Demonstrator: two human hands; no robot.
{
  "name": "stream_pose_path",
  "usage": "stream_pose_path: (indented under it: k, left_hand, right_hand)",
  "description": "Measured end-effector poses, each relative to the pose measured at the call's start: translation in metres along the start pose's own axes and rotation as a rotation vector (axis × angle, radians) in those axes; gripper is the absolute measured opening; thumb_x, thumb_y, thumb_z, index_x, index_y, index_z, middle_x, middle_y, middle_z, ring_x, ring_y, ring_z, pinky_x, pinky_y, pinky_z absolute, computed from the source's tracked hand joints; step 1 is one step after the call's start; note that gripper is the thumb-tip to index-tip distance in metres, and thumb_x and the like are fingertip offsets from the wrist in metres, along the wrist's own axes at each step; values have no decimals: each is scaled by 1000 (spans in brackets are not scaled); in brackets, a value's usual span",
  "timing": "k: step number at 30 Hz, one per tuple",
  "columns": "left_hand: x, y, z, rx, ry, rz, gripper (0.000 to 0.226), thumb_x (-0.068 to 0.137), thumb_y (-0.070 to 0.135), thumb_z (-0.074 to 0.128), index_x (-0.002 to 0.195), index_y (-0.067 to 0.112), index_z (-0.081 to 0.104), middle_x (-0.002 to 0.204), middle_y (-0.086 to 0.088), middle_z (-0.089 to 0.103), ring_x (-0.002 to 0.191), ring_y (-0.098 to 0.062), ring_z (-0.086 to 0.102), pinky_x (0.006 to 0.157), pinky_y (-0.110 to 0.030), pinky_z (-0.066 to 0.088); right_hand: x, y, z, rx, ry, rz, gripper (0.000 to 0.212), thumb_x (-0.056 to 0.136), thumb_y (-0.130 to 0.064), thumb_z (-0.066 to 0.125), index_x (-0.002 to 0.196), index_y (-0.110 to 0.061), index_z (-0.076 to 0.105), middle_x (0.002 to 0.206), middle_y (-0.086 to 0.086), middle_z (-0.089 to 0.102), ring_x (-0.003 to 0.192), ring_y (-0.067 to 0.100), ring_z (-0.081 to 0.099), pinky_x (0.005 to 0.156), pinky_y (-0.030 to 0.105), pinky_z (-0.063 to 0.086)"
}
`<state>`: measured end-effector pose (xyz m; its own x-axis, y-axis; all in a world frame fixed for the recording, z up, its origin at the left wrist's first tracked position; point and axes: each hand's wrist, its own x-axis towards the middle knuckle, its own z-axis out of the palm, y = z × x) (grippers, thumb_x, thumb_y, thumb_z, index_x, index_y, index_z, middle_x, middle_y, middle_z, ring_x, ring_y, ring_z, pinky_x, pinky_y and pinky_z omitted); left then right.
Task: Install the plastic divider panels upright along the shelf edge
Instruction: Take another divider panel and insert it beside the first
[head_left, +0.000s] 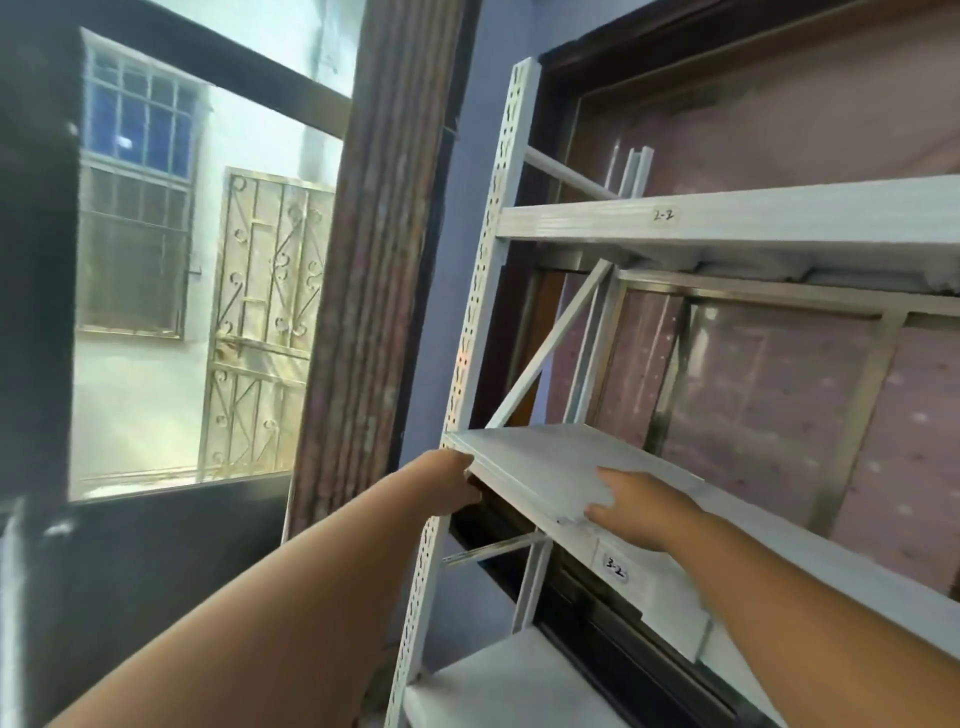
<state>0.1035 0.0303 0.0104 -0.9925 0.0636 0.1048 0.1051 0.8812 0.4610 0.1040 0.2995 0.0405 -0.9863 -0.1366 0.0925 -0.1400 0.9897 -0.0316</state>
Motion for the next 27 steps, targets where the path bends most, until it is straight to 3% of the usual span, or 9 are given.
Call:
stream_pose_path:
  k: [5,9,16,20,22,24,25,27]
  left_hand:
    - [6,-48,15,-25,-14,-83,69,103,33,63,164,19,37,161,-10,52,141,-29,56,115,-39,48]
    - [10,-69,24,10,-66,-107,63,103,32,63,161,19,42,154,-11,58,126,-28,66,105,-39,56]
    - [32,-84,29,-49,-46,-111,60,101,28,64,158,19,47,157,-7,58,140,-27,57,113,-38,47]
    - [41,-79,31,-91,-37,-157,76,93,53,70,158,21,47,158,-5,57,140,-27,57,111,-40,49]
    - [45,-70,32,-123,-28,-162,89,88,67,69,160,21,44,161,-4,53,143,-28,54,114,-43,47]
    - [48,-57,30,-166,-22,-166,93,84,73,68,158,20,46,159,-5,55,140,-28,57,111,-42,50]
    - [48,-51,27,-191,-10,-177,92,84,75,67,155,19,50,152,-6,62,133,-28,63,105,-41,54]
    - [45,-42,20,-316,34,-218,83,82,78,64,137,16,63,118,-6,77,101,-24,76,81,-38,64]
  right_hand:
    - [37,-34,20,47,-27,-27,78,94,-60,51,158,-22,26,157,6,44,135,30,48,104,42,44]
    - [60,-45,29,71,-22,3,84,91,-67,52,156,-19,30,153,8,47,131,30,52,101,41,47]
    - [87,-57,41,67,-33,43,87,80,-77,53,146,-21,43,136,5,60,90,18,63,78,35,62]
    - [88,-61,45,-68,68,-9,68,82,-71,50,131,-24,55,111,0,66,75,14,58,57,27,46]
    - [87,-62,47,-85,83,-43,57,83,-65,52,120,-23,59,101,-1,65,77,16,58,58,28,43]
    - [85,-61,45,-64,90,-76,55,84,-60,57,126,-26,59,114,2,68,89,19,63,64,29,47]
    - [82,-60,43,-44,96,-95,60,84,-58,60,137,-30,55,127,2,66,99,22,64,71,29,50]
    - [75,-58,36,19,100,-116,76,83,-54,65,152,-40,39,144,0,58,114,24,62,83,32,51]
